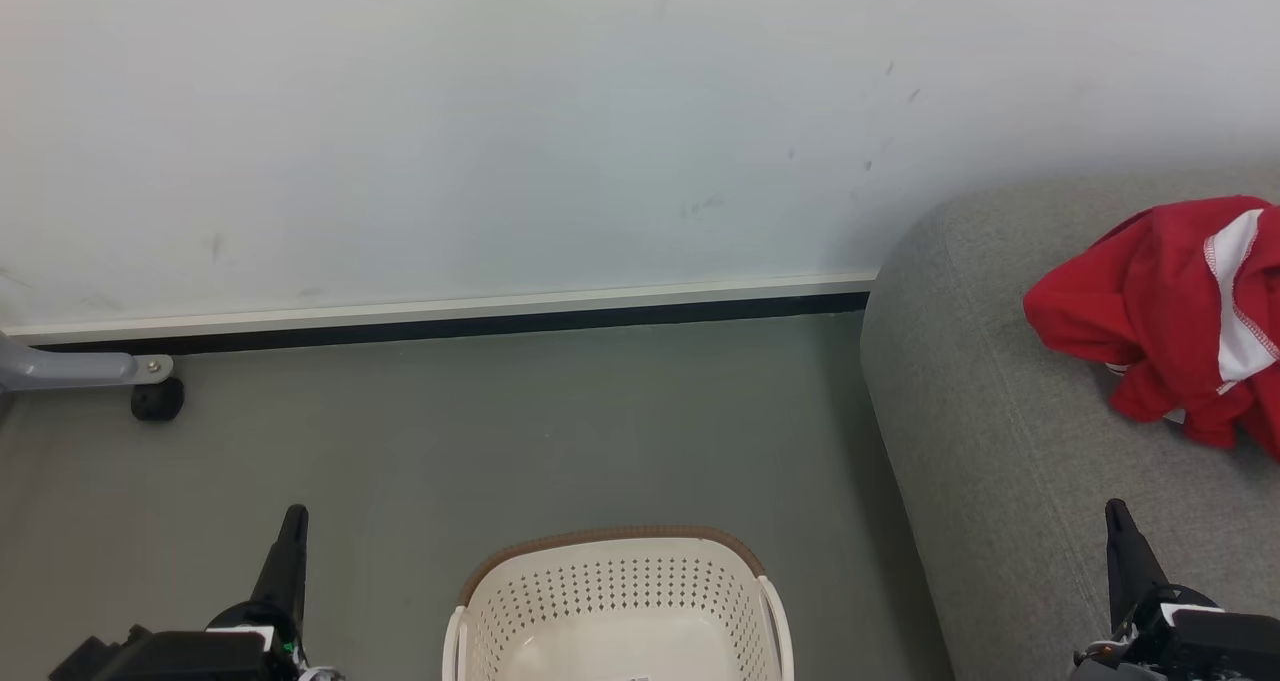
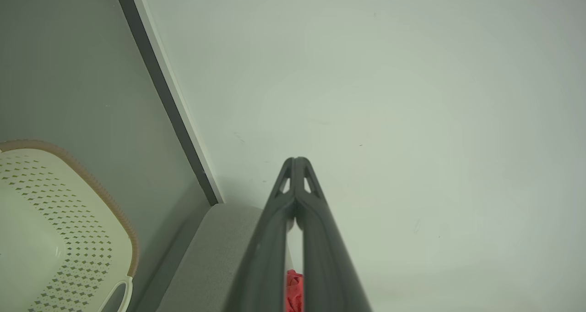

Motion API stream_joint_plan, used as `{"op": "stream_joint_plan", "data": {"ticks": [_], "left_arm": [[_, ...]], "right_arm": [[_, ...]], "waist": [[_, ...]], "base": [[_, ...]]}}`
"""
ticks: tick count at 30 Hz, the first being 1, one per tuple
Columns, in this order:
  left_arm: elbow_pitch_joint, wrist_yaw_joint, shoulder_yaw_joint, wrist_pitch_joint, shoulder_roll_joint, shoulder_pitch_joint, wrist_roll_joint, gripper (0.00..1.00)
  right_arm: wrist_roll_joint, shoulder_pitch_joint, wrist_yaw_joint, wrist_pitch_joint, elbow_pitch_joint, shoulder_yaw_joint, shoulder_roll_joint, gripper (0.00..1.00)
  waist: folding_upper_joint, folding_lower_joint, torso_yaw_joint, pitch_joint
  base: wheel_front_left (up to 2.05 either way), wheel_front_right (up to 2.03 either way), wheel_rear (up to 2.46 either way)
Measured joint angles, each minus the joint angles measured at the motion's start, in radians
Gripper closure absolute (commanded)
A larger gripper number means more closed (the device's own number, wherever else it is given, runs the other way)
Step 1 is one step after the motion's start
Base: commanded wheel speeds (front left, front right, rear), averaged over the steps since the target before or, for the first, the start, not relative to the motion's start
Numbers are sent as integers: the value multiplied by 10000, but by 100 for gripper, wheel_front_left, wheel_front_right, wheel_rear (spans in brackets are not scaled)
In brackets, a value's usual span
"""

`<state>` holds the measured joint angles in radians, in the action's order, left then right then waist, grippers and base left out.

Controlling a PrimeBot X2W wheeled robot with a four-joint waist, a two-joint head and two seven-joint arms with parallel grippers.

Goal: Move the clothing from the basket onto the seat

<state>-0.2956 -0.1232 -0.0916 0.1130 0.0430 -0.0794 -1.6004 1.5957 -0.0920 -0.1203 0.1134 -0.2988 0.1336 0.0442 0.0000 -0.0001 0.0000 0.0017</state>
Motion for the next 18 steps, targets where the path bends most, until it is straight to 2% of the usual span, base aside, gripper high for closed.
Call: {"op": "stream_joint_plan", "data": {"ticks": [18], "left_arm": [[-2, 0, 2, 0, 0, 0, 0, 100]], "right_arm": [[0, 0, 0, -2, 0, 0, 0, 100]], "waist": [[0, 0, 0, 0]], "base": [[0, 0, 0]]}}
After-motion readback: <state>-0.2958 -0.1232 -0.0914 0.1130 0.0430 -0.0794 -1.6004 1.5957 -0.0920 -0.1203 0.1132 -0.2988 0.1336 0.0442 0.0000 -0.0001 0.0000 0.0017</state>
